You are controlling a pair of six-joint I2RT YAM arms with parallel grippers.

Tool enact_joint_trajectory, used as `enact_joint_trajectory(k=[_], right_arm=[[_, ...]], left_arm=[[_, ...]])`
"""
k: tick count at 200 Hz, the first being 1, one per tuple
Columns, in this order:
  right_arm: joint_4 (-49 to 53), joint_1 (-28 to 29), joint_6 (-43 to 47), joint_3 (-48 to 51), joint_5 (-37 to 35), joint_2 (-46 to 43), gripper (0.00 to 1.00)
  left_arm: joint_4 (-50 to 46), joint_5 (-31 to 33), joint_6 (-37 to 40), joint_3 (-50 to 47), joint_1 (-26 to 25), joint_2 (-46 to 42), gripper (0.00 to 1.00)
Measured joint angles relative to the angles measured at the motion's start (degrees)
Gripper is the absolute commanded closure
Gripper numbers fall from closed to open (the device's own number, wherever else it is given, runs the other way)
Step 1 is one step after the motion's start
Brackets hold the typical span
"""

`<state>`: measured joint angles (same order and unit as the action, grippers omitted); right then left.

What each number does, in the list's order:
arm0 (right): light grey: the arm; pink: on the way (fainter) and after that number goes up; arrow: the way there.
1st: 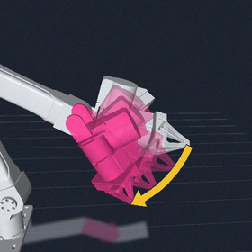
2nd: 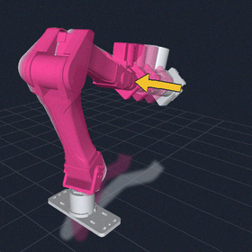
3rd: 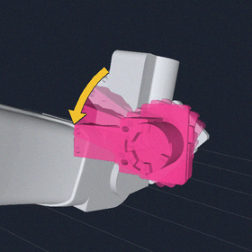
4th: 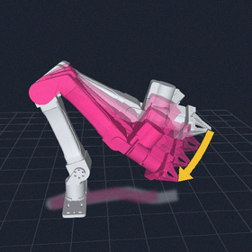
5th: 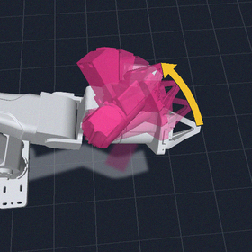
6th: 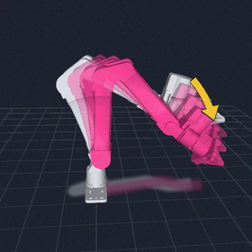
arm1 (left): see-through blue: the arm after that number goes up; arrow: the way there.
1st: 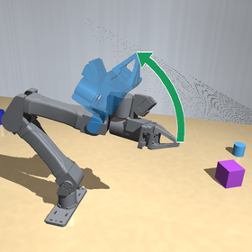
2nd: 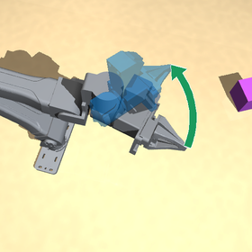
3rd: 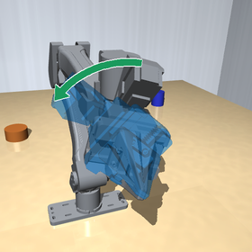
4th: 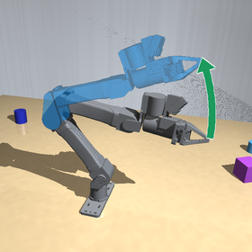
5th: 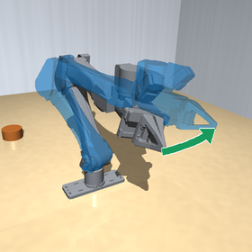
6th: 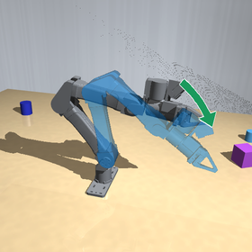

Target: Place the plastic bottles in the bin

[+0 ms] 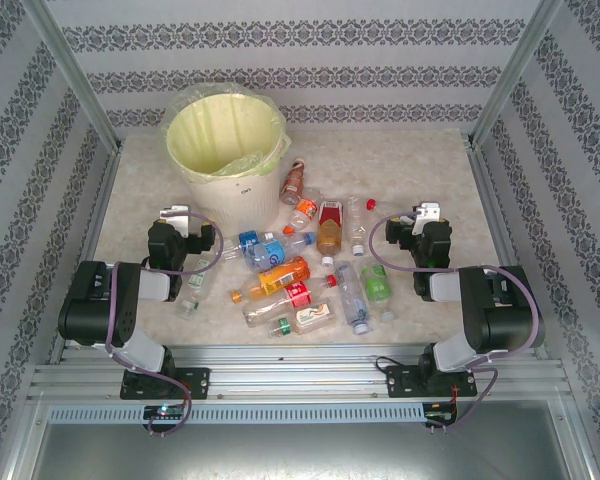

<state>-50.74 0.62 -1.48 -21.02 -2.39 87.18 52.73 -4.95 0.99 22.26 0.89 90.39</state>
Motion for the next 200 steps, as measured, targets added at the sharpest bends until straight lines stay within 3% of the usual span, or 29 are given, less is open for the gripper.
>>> enact_joint_trajectory(k=[152,200], right_arm=[[0.5,0.0,0.4,0.0,1.9,-0.5,0.02],[6.6,0.0,0.4,-0.5,1.9,-6.6,0.02]], left_arm=[[2.5,-0.6,-0.4,-2.4,0.0,-0.2,0.00],[-0.4,1.2,-1.0,-3.9,0.0,-10.3,0.00]])
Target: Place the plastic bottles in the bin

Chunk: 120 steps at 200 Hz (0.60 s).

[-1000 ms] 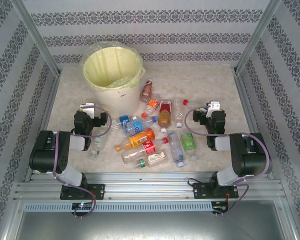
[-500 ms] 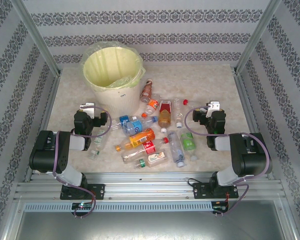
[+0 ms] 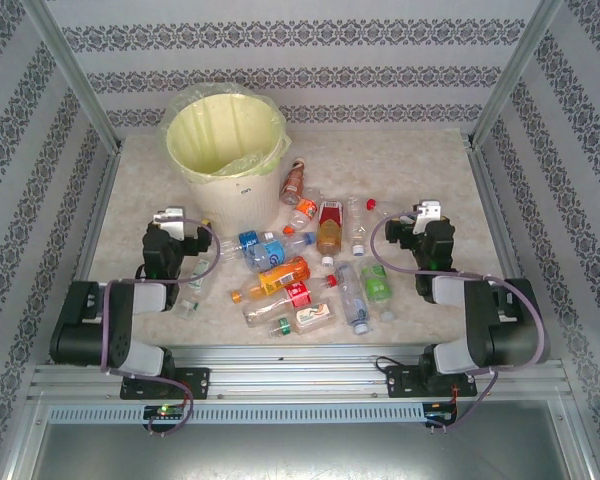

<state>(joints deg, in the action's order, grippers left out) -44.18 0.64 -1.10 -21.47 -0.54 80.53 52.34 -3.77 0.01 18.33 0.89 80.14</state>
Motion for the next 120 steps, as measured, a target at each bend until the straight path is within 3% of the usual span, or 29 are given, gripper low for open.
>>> enact_joint_trajectory(k=[38,64,120], right_arm=[[13.5,1.2,-0.7,-5.3,0.0,-8.2,0.02],[25.1,3.4,-3.5,-9.4,-1.7,-15.3,0.02],[55.4,6.6,-15.6,-23.1,-7.4,-22.7,0.02]], left_arm=[[-7.4,3.7,-0.9,0.5,0.0,-10.6,0.00],[-22.9,6.2,-4.0,5.9,0.0,-17.8,0.00],[-55.6,7.6,-20.2,18.4,-2.6,-32.1,0.00]])
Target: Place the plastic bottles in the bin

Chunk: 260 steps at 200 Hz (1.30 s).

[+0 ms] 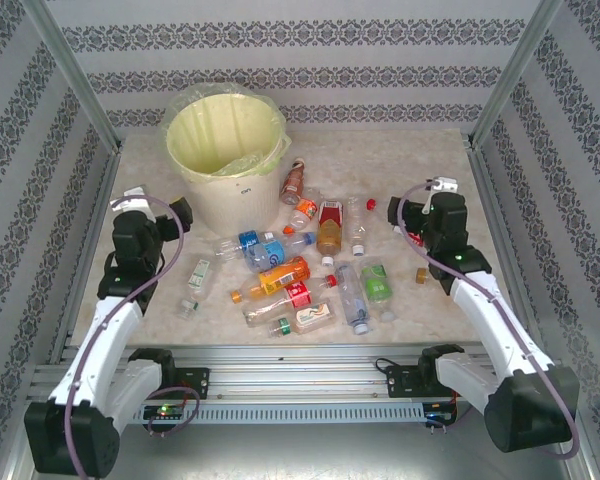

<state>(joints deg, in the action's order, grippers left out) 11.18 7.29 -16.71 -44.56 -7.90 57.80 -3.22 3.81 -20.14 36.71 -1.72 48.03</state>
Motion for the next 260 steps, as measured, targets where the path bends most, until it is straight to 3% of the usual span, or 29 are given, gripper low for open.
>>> enact_joint_trajectory(k=[40,65,122,163,205,260], right_arm=[[15.8,0.1,-6.4,-3.0,0.6,-1.3,0.02],[23.6,1.9,-9.2,-3.1,3.6,-2.0,0.09],[34.6,11.2,-12.5,-2.1,8.2,-4.0,0.21],[40.2,18.7,-16.8,0.0,8.1,-4.3,0.30],[42.4,22.9,-22.9,1.9,7.3,-3.7,0.35],[42.1,23.3,-26.5,7.9,7.3,-3.4,0.39]], left_arm=[[-15.9,-7.6,-9.6,1.8,-3.8,-3.0,0.00],[-23.8,-13.9,-12.1,3.4,-7.1,-3.5,0.00],[-33.7,-33.4,-7.4,12.3,-12.1,0.0,0.00],[-35.2,-42.2,-2.5,13.9,-12.5,2.2,0.00],[-33.9,-46.0,-1.8,12.9,-12.5,2.3,0.00],[-31.5,-46.1,-1.9,10.7,-12.5,1.4,0.00]])
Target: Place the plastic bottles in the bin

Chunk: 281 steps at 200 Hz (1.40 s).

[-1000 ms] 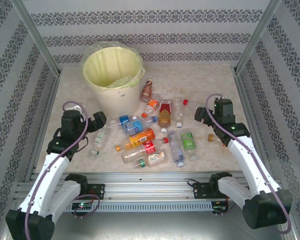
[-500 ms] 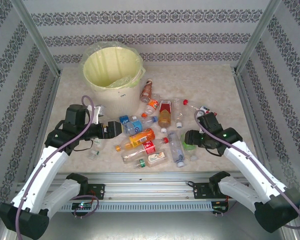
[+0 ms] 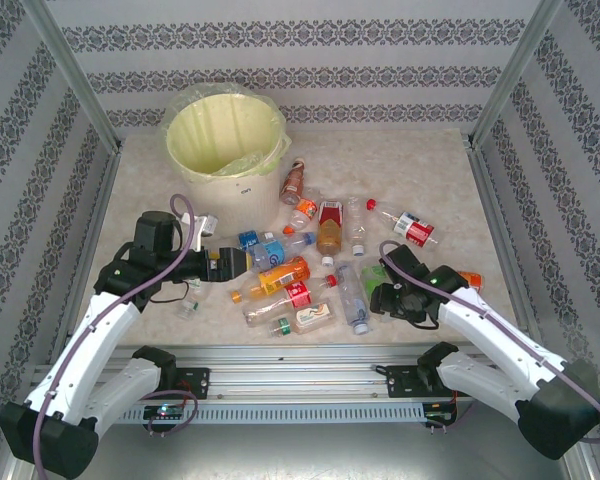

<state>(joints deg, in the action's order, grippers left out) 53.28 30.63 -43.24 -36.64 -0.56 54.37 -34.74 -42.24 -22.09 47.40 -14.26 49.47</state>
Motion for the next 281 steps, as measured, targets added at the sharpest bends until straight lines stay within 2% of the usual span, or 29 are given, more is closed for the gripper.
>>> enact_joint_trajectory(k=[107,189,223,255,281], right_arm=[[-6.3,0.4,0.3,4.0,2.6,5.8,0.40],[-7.0,1.0,0.4,3.5,1.4,10.5,0.45],[-6.8,2.2,0.6,2.3,0.3,12.5,0.51],[-6.9,2.7,1.0,1.9,-0.3,13.2,0.62],[-6.9,3.0,1.0,1.9,-0.5,13.0,0.65]], left_arm=[[0.8,1.5,-0.4,-0.8,0.0,-0.8,0.00],[0.8,3.5,-1.1,-0.8,0.0,-0.4,0.00],[0.8,3.5,-1.1,-0.8,0.0,-0.4,0.00],[0.8,3.9,-1.2,-0.8,0.0,-0.4,0.00],[0.8,5.0,-1.9,-0.8,0.0,-0.4,0.00]])
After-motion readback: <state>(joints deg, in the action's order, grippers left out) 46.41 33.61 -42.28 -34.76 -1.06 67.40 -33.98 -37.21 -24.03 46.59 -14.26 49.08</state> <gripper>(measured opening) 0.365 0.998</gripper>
